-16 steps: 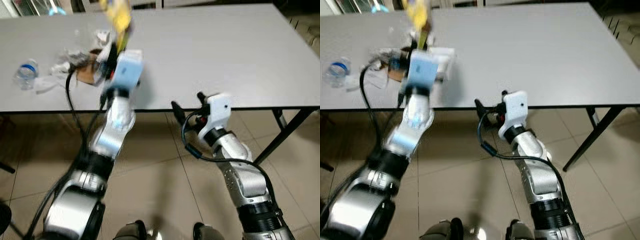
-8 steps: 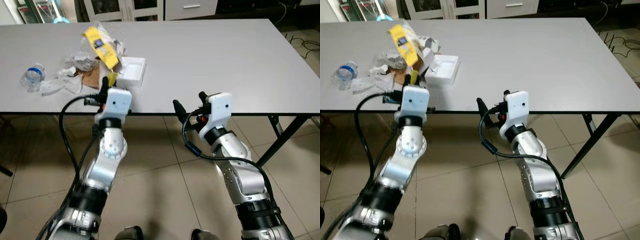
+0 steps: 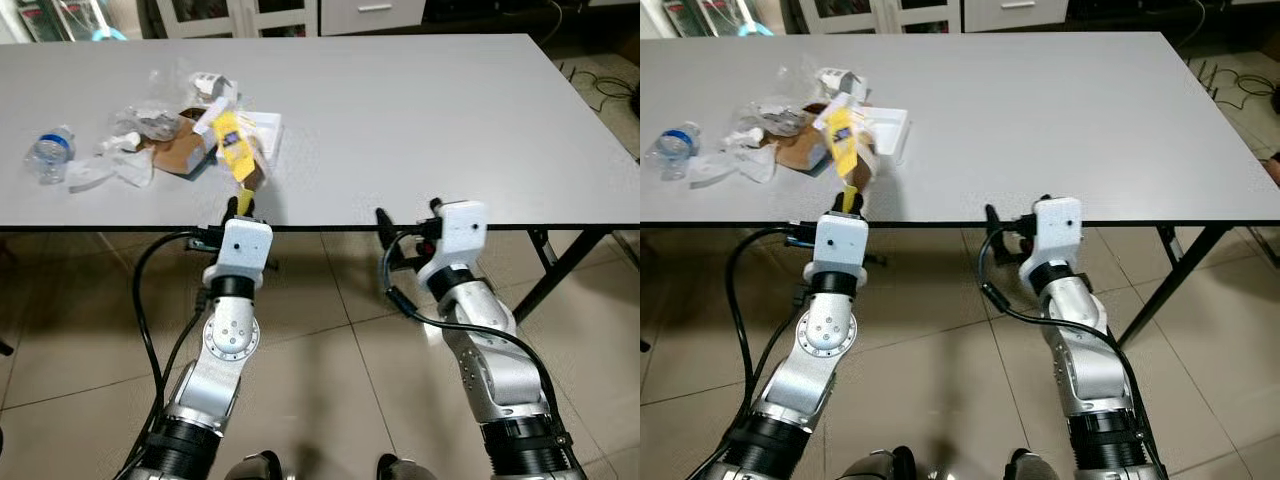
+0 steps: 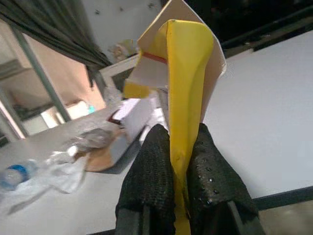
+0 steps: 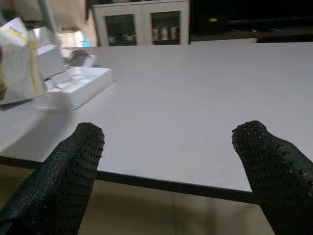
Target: Picking trash to rubbish bin
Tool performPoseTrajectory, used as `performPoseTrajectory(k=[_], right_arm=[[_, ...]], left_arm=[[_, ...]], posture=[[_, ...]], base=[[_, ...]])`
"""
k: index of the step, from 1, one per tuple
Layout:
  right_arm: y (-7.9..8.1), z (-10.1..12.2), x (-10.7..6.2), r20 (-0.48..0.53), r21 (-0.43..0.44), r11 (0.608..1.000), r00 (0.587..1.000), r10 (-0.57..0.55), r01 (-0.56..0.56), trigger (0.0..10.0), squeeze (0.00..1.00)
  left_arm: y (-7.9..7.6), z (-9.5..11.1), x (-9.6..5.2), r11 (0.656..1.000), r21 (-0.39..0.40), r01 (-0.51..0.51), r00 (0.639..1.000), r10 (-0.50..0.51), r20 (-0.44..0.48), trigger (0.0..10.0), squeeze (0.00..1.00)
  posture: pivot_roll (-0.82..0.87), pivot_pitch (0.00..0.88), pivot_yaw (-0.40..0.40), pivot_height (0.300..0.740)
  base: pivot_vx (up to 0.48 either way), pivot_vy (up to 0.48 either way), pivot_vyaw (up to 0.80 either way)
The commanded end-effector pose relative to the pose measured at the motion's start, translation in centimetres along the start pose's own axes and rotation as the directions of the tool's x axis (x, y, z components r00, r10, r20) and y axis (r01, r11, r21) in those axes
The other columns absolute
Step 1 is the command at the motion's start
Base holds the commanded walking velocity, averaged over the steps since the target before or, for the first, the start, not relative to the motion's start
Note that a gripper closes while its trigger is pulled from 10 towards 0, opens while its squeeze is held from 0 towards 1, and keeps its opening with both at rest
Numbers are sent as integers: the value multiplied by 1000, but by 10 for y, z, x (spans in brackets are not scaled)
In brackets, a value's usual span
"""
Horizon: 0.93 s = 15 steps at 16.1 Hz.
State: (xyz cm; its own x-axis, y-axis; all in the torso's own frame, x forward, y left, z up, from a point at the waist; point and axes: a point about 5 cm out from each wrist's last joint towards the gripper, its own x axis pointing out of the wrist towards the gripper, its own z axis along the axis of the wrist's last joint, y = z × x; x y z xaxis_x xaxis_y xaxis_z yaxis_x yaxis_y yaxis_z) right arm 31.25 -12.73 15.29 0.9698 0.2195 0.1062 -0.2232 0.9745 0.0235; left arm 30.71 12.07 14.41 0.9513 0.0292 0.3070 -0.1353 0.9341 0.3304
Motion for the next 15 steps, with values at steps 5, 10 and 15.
performPoseTrajectory(k=[5, 10, 15], right_arm=[[-6, 8, 1, 49, -4, 998, 996, -70, 70, 10000, 0], [-19, 7, -2, 50, -10, 985, 984, -173, 173, 10000, 0], [-17, 1, -4, 34, -17, 984, 984, -178, 178, 10000, 0]], left_arm=[[-2, -4, -1, 998, -55, 30, 999, -32, -30, 10000, 0], [-12, -8, -4, 991, -86, 101, 994, -104, -38, 10000, 0], [-15, -7, -5, 986, -102, 134, 990, -138, -30, 10000, 0]], posture=[[-78, 164, 46, 740], [-74, 143, 35, 740], [-71, 133, 37, 740]], base=[[0, 0, 0], [0, 0, 0], [0, 0, 0]])
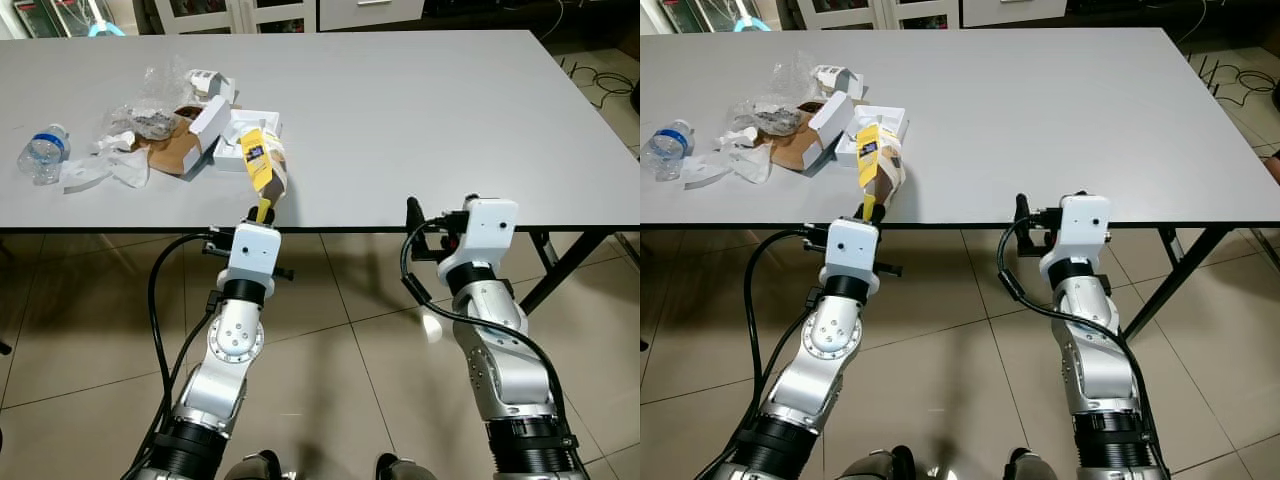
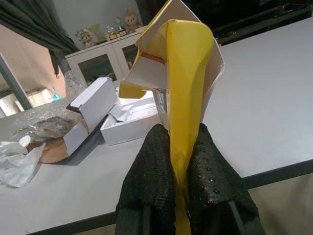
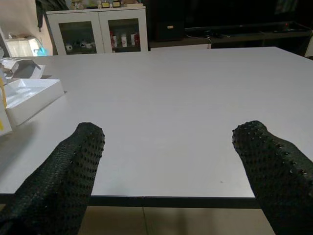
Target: Picking trash to rubbish bin
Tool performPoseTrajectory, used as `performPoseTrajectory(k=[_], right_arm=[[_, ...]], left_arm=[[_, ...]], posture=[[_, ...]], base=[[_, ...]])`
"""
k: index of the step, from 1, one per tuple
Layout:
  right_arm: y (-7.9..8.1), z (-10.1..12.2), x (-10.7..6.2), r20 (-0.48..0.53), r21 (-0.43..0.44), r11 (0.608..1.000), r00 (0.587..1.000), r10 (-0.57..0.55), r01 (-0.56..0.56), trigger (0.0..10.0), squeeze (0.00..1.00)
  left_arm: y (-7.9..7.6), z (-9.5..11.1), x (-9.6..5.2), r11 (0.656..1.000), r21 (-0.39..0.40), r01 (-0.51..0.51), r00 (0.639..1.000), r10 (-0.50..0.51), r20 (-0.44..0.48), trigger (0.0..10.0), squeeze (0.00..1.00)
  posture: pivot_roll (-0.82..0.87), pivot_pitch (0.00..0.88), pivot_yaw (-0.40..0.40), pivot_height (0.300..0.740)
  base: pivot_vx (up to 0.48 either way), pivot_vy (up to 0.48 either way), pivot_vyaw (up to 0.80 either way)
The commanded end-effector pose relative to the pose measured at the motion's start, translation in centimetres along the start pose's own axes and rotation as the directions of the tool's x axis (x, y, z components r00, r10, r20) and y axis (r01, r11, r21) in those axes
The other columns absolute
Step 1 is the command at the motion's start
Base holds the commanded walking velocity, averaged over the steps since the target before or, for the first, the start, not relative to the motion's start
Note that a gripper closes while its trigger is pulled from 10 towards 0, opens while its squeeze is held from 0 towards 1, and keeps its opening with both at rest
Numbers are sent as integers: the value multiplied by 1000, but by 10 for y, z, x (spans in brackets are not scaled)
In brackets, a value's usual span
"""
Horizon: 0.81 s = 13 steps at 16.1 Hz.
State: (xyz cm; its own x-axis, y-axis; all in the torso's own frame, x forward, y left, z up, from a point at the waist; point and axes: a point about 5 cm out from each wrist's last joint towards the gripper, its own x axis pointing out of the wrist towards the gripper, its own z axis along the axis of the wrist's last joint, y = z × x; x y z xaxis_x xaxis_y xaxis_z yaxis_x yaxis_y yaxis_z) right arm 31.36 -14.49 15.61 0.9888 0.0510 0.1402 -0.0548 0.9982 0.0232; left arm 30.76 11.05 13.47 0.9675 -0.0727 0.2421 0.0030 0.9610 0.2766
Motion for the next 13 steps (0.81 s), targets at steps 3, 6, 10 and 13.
performPoseTrajectory(k=[3, 6, 10, 13], right_arm=[[3, -2, 0, -2, 2, 1000, 1000, 1, -1, 10000, 0], [4, -2, 2, -3, -10, 1000, 1000, 4, -4, 10000, 0], [3, -3, 3, -10, -14, 1000, 1000, 3, -3, 10000, 0], [5, -2, 5, -8, -13, 1000, 1000, 12, -12, 10000, 0]], left_arm=[[-2, -1, 1, 1000, -5, 27, 1000, -27, 7, 10000, 0], [-3, 2, 4, 999, 0, 35, 999, -35, 21, 10000, 0], [-4, 3, 7, 999, 5, 38, 999, -38, 27, 10000, 0], [-3, 3, 8, 999, 12, 35, 999, -35, 31, 10000, 0]], posture=[[-73, 116, 40, 740], [-77, 104, 43, 740], [-72, 128, 37, 740], [-69, 134, 34, 740]], base=[[0, 0, 0], [0, 0, 773], [0, 0, 800], [0, 0, 800]])
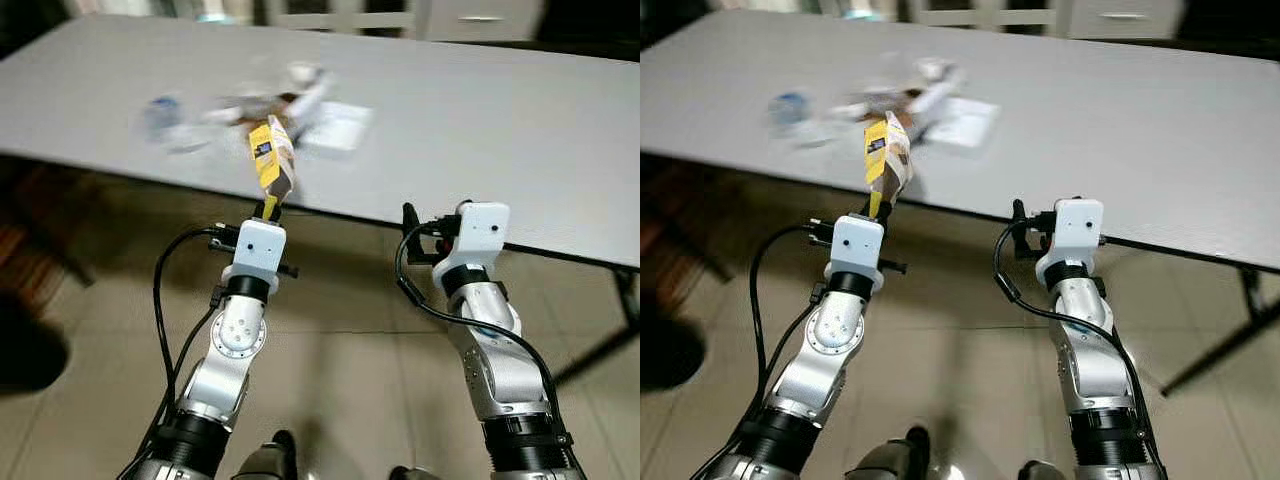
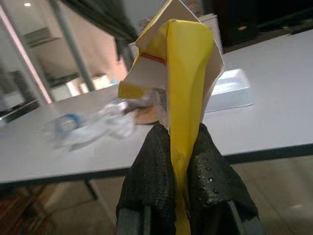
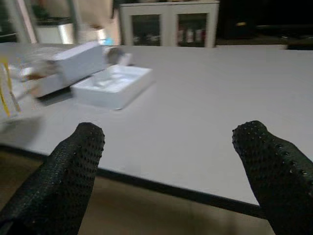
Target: Picking trash to rubbish bin
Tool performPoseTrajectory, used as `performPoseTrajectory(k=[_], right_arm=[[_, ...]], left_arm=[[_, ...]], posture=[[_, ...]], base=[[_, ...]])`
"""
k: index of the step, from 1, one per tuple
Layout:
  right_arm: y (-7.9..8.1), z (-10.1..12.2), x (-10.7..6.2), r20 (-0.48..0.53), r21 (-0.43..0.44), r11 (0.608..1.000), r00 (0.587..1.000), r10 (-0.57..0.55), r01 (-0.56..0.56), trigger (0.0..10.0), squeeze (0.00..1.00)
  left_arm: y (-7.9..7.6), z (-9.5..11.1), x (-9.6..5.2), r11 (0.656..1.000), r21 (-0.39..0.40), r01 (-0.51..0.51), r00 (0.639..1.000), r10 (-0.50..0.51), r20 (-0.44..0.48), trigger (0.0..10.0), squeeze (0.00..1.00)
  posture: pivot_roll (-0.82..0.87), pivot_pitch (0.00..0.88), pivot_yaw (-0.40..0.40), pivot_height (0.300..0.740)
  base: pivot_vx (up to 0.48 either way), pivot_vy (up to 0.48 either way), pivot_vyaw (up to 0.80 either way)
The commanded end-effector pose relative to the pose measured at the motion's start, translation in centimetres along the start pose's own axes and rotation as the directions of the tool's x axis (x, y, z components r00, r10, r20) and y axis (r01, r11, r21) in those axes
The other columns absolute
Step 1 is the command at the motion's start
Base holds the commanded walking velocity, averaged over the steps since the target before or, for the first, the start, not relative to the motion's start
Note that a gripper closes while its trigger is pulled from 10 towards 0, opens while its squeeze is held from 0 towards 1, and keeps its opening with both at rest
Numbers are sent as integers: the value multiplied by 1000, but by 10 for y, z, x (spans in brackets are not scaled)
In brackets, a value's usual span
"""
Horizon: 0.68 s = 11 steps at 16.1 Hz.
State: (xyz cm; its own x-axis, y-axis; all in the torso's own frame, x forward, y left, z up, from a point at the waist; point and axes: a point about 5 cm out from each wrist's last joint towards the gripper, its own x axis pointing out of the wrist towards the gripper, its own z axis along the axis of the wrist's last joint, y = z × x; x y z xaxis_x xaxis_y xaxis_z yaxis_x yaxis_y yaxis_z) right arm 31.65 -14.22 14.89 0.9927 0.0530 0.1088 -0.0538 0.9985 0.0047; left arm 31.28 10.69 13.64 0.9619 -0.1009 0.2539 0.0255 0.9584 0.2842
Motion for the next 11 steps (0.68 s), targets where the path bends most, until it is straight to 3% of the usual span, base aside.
performPoseTrajectory(k=[1, 11], right_arm=[[3, 5, 3, 23, 5, 1000, 1000, 13, -13, 10000, 0], [10, 0, 0, -6, 6, 998, 998, 66, -66, 10000, 0]], left_arm=[[1, 2, 3, 1000, 11, 10, 1000, -10, 11, 10000, 0], [2, -1, 0, 1000, 26, 8, 1000, -7, -4, 10000, 0]], posture=[[-69, 134, 34, 740], [-64, 160, 29, 740]], base=[[0, 0, 800], [0, 0, 800]])
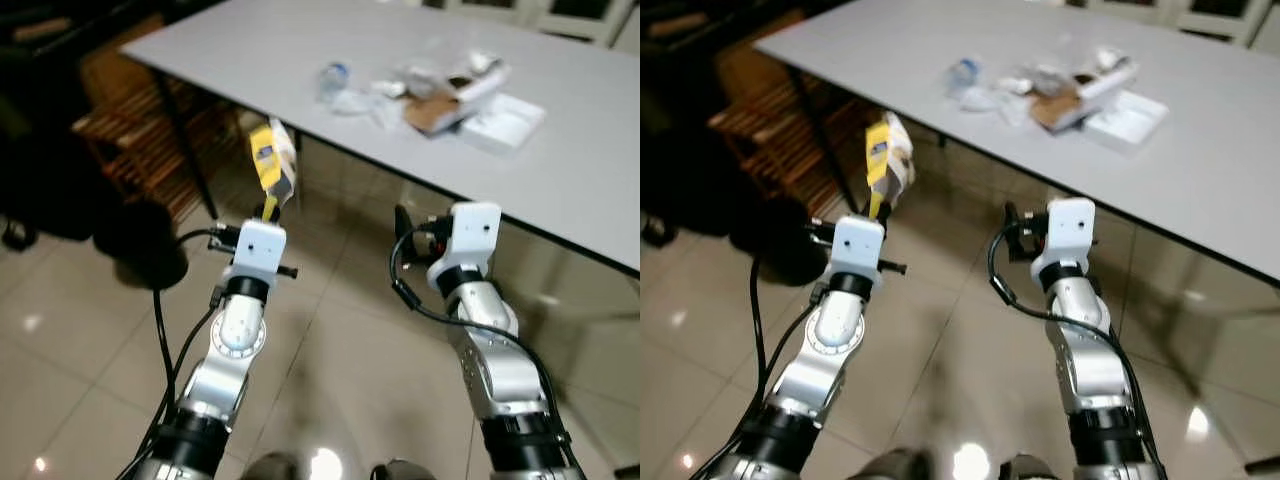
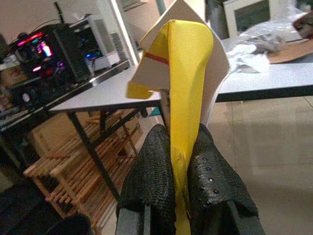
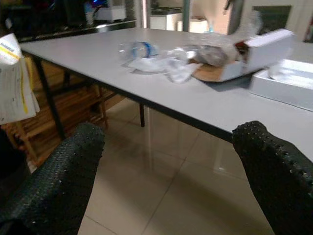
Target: Picking trash to rubbish bin
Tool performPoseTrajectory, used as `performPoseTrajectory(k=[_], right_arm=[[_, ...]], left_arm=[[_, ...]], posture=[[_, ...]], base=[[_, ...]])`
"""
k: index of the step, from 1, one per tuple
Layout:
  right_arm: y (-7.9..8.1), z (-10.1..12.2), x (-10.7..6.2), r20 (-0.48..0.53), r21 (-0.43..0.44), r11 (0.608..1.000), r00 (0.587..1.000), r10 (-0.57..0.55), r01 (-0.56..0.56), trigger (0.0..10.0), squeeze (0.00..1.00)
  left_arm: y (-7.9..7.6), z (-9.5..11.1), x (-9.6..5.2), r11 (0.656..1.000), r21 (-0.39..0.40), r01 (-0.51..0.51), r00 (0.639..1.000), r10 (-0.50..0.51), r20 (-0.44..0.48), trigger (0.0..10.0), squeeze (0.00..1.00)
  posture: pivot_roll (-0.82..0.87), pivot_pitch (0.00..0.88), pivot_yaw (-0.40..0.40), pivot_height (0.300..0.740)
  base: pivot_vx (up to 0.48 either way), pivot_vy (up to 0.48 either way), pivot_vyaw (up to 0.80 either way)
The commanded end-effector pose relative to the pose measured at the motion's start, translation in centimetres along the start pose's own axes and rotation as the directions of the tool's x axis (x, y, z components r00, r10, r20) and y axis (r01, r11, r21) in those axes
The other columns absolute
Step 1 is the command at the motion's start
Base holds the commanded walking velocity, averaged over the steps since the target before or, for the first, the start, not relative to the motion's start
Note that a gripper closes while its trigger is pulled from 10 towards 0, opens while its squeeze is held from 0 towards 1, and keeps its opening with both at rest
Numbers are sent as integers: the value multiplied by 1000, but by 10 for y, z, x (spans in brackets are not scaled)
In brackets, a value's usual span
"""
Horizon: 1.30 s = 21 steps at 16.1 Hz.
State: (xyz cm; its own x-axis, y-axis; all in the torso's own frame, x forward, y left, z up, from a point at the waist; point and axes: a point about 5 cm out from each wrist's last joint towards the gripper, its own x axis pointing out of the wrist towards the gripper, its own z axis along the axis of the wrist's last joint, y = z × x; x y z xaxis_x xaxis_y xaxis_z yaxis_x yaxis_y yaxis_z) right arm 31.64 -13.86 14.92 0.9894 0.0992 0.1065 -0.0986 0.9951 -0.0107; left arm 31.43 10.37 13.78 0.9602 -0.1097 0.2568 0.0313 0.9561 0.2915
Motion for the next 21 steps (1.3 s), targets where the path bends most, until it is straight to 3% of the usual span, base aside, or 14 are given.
performPoseTrajectory(k=[1, 11, 21], right_arm=[[7, -1, 0, -5, 17, 1000, 1000, 22, -22, 10000, 0], [11, -3, 0, -24, 19, 998, 998, 54, -54, 10000, 0], [18, -7, 2, -46, 27, 995, 994, 95, -93, 10000, 0]], left_arm=[[5, -3, -2, 1000, 21, -1, 1000, 1, -10, 10000, 0], [2, -5, -2, 999, 21, 26, 999, -25, -26, 10000, 0], [3, -13, -1, 999, 1, 35, 996, -35, -83, 10000, 0]], posture=[[-64, 161, 29, 740], [-60, 163, 32, 740], [-51, 155, 35, 740]], base=[[0, 0, 800], [0, 0, 774], [0, 0, 0]])
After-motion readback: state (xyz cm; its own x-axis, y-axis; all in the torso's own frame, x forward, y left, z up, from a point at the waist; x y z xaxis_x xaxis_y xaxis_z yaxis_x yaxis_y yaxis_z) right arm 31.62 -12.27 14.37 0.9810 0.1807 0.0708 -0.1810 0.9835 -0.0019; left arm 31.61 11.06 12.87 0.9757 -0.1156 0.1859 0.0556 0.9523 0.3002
